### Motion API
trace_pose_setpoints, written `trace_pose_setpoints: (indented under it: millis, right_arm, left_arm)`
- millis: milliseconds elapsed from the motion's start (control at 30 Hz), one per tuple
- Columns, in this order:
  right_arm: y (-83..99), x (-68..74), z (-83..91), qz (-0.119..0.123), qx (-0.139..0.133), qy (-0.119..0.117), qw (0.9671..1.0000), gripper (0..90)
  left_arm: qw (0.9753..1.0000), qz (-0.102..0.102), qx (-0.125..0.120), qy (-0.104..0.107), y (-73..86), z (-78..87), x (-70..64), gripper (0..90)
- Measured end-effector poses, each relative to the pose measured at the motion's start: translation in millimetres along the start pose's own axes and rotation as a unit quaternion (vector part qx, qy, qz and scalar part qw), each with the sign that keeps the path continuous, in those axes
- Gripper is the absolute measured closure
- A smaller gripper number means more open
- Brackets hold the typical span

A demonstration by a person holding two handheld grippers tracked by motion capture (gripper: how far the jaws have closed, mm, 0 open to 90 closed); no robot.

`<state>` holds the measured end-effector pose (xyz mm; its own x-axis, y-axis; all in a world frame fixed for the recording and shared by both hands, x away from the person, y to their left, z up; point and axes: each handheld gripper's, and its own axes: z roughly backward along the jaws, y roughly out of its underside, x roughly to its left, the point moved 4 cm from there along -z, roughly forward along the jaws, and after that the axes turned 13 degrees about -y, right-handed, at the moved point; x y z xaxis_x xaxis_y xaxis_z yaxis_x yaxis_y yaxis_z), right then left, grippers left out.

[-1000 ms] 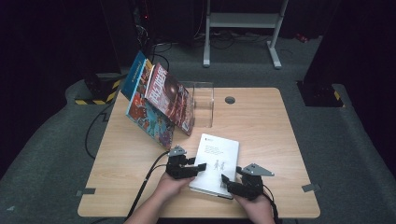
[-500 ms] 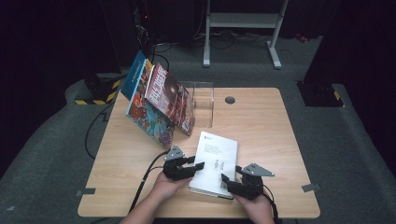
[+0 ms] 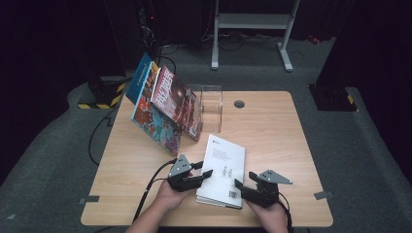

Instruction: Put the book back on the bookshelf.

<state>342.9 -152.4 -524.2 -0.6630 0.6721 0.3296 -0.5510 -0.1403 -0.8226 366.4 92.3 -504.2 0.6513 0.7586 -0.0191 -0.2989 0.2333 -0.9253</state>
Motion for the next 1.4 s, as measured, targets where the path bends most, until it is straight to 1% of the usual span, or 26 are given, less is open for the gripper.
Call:
trace_pose_setpoints:
  millis: [33,67,200,300,400,433,467,533,567,633,833,900,933,1000,1167,1300,1400]
  right_arm:
    - [0.1,-0.7,-0.2,0.0,0.001,0.0,1.0,31.1]
    - [0.3,-0.5,-0.5,-0.005,0.003,0.001,1.0,31.1]
    - [-0.4,-1.5,-3.2,-0.003,0.007,-0.002,1.0,31.0]
    - [-1.5,-1.5,-6.2,-0.011,0.01,-0.008,0.9999,29.7]
    - [-2.1,-3.2,-7.0,-0.013,0.013,-0.009,0.9998,28.4]
    - [-2.2,-3.8,-7.3,-0.018,0.013,-0.011,0.9997,27.6]
    - [-2.3,-4.3,-7.4,-0.023,0.015,-0.015,0.9995,26.6]
    - [-2.7,-5.9,-8.0,-0.025,0.013,-0.019,0.9994,25.4]
    - [-2.8,-6.3,-8.5,-0.033,0.013,-0.023,0.9991,24.3]
    - [-2.9,-6.8,-8.8,-0.032,0.014,-0.025,0.9991,23.9]
    - [-4.1,-9.8,-11.8,-0.046,0.009,-0.041,0.9981,20.4]
    - [-4.8,-11.5,-13.2,-0.057,0.008,-0.048,0.9972,18.2]
    - [-5.3,-13.5,-14.2,-0.057,0.007,-0.052,0.997,17.0]
    - [-5.9,-15.9,-16.0,-0.071,0.007,-0.061,0.9956,15.1]
    - [-7.0,-19.0,-19.0,-0.081,-0.001,-0.073,0.9941,13.2]
    - [-7.1,-21.7,-21.5,-0.098,-0.006,-0.088,0.9913,11.3]
    - [-6.4,-24.5,-24.1,-0.11,-0.007,-0.11,0.9878,9.4]
  left_arm:
    - [1.0,-0.001,0.0,0.0,0.0,0.7,-0.1,54.7]
    - [1.0,-0.006,-0.003,-0.002,-0.2,1.6,-0.6,54.8]
    - [0.9998,-0.013,-0.012,-0.002,-1.4,3.3,-2.0,54.8]
    - [0.9998,-0.015,-0.016,-0.002,-0.9,3.7,-2.2,54.8]
    - [0.9995,-0.023,-0.022,-0.003,-0.9,4.9,-2.9,54.7]
    - [0.9993,-0.028,-0.026,-0.004,-1.2,5.8,-3.4,54.7]
    - [0.9991,-0.03,-0.03,-0.004,-1.3,6.3,-3.9,54.7]
    - [0.9989,-0.034,-0.033,-0.004,-1.3,7.1,-4.2,54.7]
    - [0.9988,-0.034,-0.035,-0.004,-1.2,7.3,-4.4,54.7]
    - [0.9987,-0.035,-0.037,-0.005,-1.0,7.8,-4.5,54.7]
    - [0.998,-0.044,-0.046,-0.007,-1.7,10.6,-6.1,54.7]
    - [0.9977,-0.047,-0.048,-0.008,-1.8,11.3,-6.8,54.7]
    - [0.9977,-0.047,-0.048,-0.008,-1.9,11.5,-7.0,54.7]
    - [0.9974,-0.05,-0.051,-0.01,-2.1,12.3,-7.6,54.7]
    - [0.997,-0.054,-0.054,-0.011,-2.5,13.5,-8.6,54.7]
    - [0.9963,-0.06,-0.06,-0.012,-2.9,14.7,-9.8,54.7]
    - [0.996,-0.064,-0.062,-0.01,-3.2,15.7,-10.0,54.6]
